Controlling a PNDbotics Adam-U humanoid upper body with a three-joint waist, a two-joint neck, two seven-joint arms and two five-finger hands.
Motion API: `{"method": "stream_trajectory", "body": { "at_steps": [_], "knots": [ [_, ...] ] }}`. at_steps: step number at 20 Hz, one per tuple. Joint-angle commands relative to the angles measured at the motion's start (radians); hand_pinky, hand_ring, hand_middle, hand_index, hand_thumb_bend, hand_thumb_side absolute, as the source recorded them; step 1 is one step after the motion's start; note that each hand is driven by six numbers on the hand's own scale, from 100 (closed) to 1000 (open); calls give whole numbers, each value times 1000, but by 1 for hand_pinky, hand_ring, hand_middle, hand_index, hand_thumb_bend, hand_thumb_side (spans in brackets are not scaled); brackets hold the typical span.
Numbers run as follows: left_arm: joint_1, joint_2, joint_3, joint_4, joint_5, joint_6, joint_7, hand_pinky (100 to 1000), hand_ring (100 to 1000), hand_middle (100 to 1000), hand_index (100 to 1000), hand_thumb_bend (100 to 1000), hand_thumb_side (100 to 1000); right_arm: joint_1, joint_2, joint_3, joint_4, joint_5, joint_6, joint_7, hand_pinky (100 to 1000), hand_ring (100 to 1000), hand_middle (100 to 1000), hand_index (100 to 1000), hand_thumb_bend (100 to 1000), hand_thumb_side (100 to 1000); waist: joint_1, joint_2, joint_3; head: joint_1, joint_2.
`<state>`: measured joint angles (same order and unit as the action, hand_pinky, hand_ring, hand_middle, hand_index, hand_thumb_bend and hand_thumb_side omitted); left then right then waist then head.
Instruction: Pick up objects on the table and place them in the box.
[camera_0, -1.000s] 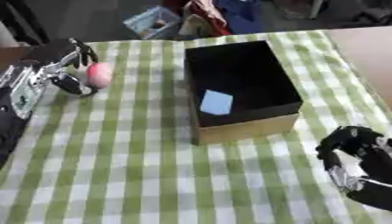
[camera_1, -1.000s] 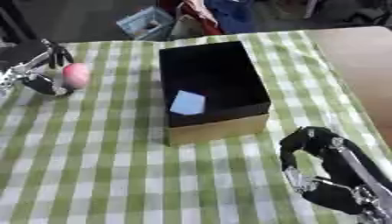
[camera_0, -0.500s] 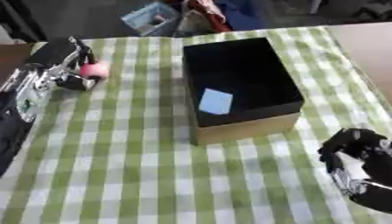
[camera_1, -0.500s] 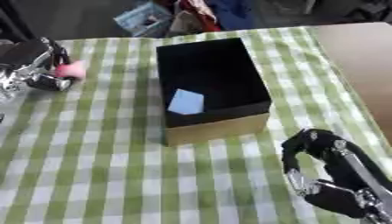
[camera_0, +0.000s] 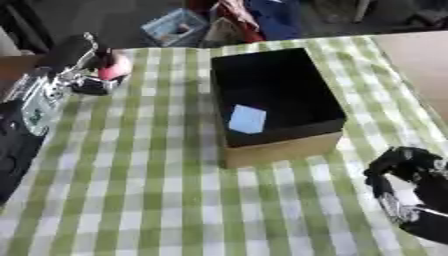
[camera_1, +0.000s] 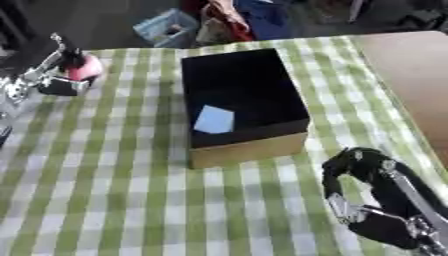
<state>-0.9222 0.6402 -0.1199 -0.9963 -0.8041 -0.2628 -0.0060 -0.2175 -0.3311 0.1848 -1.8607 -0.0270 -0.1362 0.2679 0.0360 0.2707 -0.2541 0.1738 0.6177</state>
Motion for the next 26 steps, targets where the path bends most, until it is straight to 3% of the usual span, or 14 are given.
{"method": "stream_trajectory", "body": {
  "at_steps": [1,10,15,20,22,24,26],
  "knots": [
    [-46,-5,-29,-99,59,-17,-45,533,334,303,448,263,100,-4,-14,-5,-9,2,-2,3,672,530,520,641,100,100,-1,-27,-7,6,-4],
    [-112,-113,-135,-227,104,-80,-162,548,358,325,475,299,100,-12,-11,4,-6,-2,-2,14,672,530,520,642,100,100,0,-34,-38,28,-12],
    [-107,-165,-194,-245,76,-141,-253,587,421,397,554,459,100,-16,-8,7,-3,-2,-2,19,672,530,520,642,100,100,-1,-33,-47,33,-19],
    [-89,-181,-232,-254,46,-204,-355,615,474,458,620,557,105,-16,-7,7,-3,-2,-3,19,673,530,520,642,100,100,-2,-32,-48,29,-23],
    [-84,-182,-236,-256,39,-218,-383,626,497,488,658,594,135,-16,-7,7,-3,-2,-3,19,673,530,520,642,100,100,-4,-32,-46,29,-24],
    [-81,-182,-233,-258,44,-220,-391,639,518,524,702,679,236,-15,-6,6,-3,-2,-4,19,673,530,520,642,100,100,-6,-33,-44,27,-25],
    [-78,-180,-226,-266,61,-213,-379,655,531,546,721,713,276,-14,-6,5,-3,-2,-4,18,673,531,520,642,100,100,-8,-33,-42,26,-25]
  ]
}}
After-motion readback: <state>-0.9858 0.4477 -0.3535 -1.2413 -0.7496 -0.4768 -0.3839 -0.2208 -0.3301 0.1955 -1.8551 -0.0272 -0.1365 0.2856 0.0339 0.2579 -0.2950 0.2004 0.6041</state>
